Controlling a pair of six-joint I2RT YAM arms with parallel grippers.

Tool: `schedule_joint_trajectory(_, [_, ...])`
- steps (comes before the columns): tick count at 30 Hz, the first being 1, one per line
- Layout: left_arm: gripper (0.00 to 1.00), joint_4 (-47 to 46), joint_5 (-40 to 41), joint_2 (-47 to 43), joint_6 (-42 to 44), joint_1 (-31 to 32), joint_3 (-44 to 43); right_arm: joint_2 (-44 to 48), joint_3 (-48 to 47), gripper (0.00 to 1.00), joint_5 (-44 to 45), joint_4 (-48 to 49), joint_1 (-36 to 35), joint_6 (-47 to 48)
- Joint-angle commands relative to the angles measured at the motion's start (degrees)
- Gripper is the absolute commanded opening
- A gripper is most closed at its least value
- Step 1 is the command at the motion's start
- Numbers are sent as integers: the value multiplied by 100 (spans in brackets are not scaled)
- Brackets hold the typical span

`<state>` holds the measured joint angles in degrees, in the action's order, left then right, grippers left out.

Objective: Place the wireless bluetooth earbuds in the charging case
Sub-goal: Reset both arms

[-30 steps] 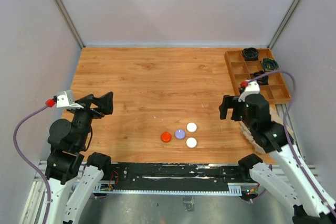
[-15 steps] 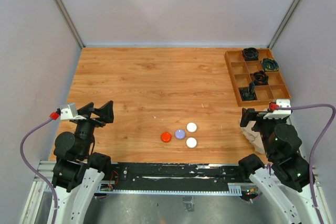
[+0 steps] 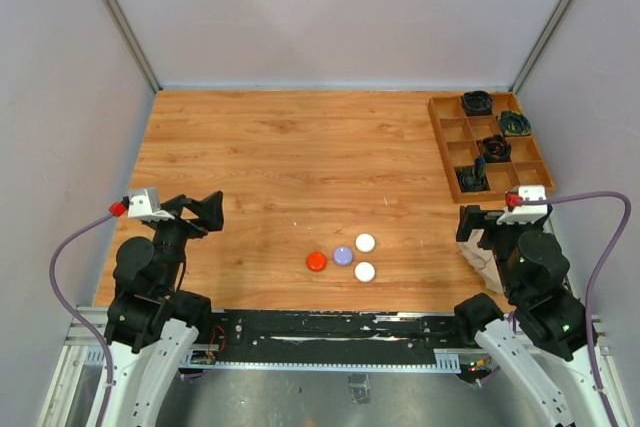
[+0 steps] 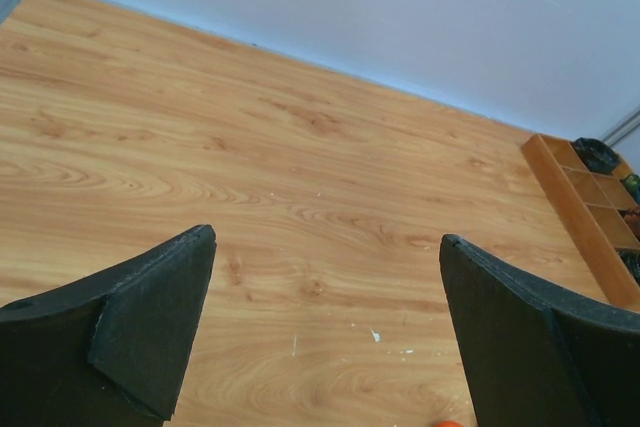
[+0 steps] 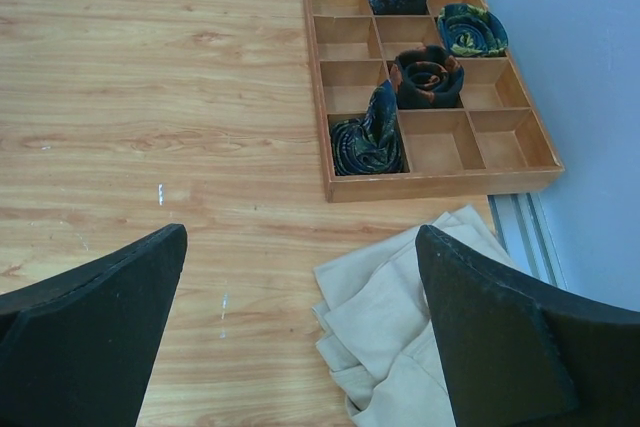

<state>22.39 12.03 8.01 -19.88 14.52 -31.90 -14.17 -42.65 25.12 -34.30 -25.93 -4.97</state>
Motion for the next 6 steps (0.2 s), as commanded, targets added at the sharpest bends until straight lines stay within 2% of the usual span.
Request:
schedule_joint_trajectory(1, [99, -203, -39, 142, 92, -38, -4, 124, 84, 98, 98, 133, 62, 86])
schedule_joint_trajectory(6, [99, -194, -34, 159, 83, -40, -16, 215, 119, 99, -113, 186, 58, 92])
